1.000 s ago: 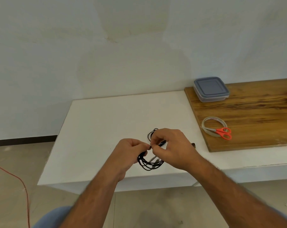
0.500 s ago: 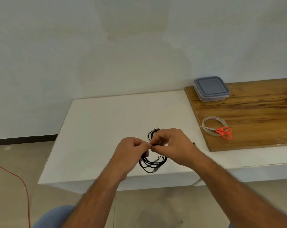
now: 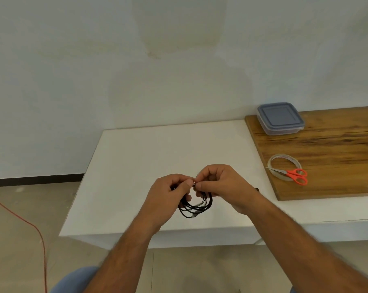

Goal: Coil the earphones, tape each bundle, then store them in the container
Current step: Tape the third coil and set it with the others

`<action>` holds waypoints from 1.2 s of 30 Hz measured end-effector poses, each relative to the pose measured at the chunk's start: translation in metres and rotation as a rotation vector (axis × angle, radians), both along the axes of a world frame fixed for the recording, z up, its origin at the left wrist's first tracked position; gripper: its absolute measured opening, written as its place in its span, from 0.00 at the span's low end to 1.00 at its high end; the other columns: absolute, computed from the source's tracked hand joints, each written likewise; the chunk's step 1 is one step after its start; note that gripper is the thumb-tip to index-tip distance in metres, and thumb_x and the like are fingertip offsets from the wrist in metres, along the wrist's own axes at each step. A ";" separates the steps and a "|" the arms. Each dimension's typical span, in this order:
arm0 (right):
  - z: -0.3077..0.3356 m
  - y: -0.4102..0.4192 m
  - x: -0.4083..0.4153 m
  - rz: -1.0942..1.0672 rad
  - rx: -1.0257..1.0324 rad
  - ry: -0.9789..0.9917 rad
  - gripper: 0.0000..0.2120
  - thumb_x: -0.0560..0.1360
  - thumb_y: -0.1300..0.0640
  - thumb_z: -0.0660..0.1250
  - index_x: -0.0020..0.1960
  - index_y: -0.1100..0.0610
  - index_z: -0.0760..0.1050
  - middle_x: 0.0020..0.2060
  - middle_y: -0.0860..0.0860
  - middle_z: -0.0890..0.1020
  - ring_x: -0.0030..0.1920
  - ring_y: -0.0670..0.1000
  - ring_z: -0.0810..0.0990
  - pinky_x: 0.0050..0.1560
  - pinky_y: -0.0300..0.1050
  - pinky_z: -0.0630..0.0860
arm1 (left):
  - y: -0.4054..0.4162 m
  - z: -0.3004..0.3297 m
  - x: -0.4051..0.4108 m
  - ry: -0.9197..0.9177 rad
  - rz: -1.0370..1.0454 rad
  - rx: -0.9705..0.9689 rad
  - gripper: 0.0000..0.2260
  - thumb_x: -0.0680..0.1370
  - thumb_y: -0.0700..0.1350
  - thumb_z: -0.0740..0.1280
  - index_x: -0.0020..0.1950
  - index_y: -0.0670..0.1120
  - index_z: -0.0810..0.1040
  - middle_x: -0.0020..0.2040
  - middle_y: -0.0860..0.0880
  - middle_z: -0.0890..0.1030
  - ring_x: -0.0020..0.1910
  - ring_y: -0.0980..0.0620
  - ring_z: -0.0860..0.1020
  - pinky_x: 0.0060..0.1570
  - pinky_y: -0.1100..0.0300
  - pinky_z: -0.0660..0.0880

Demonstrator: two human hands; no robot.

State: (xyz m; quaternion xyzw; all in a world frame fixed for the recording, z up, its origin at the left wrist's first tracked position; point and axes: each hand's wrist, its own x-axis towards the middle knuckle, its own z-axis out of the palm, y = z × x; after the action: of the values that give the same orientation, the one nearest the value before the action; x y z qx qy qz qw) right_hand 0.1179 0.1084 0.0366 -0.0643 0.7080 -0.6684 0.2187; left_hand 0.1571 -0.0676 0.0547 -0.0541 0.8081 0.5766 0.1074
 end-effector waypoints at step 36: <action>-0.085 -0.087 -0.024 -0.157 1.016 0.401 0.10 0.79 0.57 0.57 0.49 0.53 0.77 0.42 0.49 0.82 0.43 0.51 0.78 0.39 0.45 0.75 | -0.045 -0.100 -0.037 -0.100 0.305 -0.468 0.06 0.76 0.45 0.68 0.50 0.47 0.84 0.43 0.52 0.85 0.38 0.55 0.80 0.42 0.63 0.74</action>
State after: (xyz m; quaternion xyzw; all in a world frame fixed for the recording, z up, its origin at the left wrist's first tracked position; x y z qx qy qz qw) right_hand 0.0935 0.0215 -0.0486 -0.0239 0.9720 -0.2314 0.0327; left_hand 0.1206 -0.1124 -0.0452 -0.2267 0.8956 0.3803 0.0439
